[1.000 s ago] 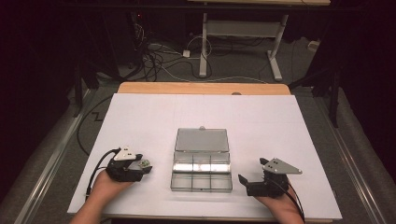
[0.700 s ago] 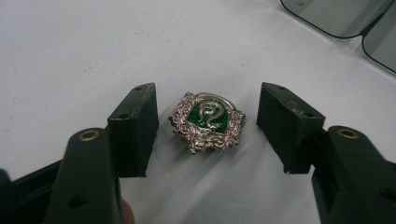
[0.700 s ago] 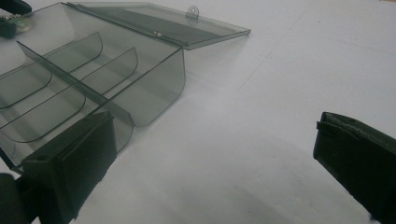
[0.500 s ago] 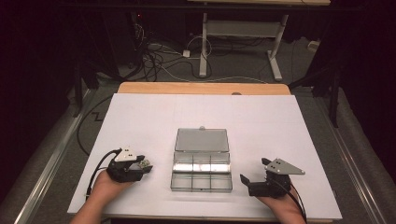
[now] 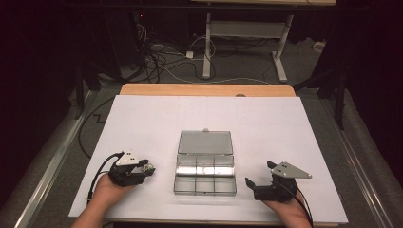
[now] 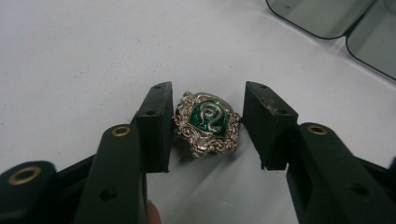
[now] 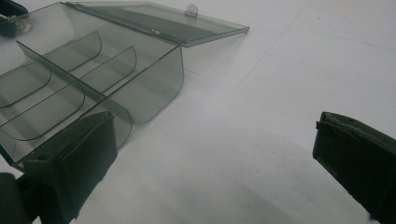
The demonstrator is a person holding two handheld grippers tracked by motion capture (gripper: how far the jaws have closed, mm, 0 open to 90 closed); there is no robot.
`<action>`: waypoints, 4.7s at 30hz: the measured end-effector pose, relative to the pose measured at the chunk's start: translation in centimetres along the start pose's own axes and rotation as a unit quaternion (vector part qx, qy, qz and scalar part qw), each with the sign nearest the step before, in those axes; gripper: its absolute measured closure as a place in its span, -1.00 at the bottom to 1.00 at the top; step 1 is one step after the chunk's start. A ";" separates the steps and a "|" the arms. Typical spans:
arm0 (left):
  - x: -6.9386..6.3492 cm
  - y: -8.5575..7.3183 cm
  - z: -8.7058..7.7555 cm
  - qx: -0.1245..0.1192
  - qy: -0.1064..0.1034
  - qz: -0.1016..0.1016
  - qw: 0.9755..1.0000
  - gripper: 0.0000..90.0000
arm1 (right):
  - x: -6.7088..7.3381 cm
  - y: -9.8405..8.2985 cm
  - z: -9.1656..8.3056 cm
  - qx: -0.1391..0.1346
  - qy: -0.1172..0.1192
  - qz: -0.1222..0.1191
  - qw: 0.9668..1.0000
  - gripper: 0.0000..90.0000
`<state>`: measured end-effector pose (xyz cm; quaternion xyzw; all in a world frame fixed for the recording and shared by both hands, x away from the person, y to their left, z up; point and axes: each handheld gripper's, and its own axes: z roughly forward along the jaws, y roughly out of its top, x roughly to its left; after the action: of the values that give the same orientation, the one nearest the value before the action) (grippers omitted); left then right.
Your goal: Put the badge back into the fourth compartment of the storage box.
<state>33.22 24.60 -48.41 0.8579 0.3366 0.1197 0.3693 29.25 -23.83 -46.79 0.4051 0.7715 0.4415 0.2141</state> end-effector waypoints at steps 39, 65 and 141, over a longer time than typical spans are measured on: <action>-2.5 1.3 -1.3 -0.046 -0.021 0.015 0.999 0.89 | 0.0 0.0 0.0 0.000 0.001 -0.003 1.000 -0.98; -4.5 3.0 -2.2 -0.098 -0.047 0.003 0.994 0.89 | -0.1 -0.1 0.3 0.023 0.000 0.001 1.000 -0.99; -10.1 5.0 1.0 -0.080 -0.093 0.046 0.991 0.89 | 0.0 -0.2 0.4 0.022 0.003 -0.005 1.000 -0.99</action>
<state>28.62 14.85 -45.09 0.8473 0.2507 0.0832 0.4607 29.43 -23.65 -47.13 0.4042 0.7839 0.4243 0.2052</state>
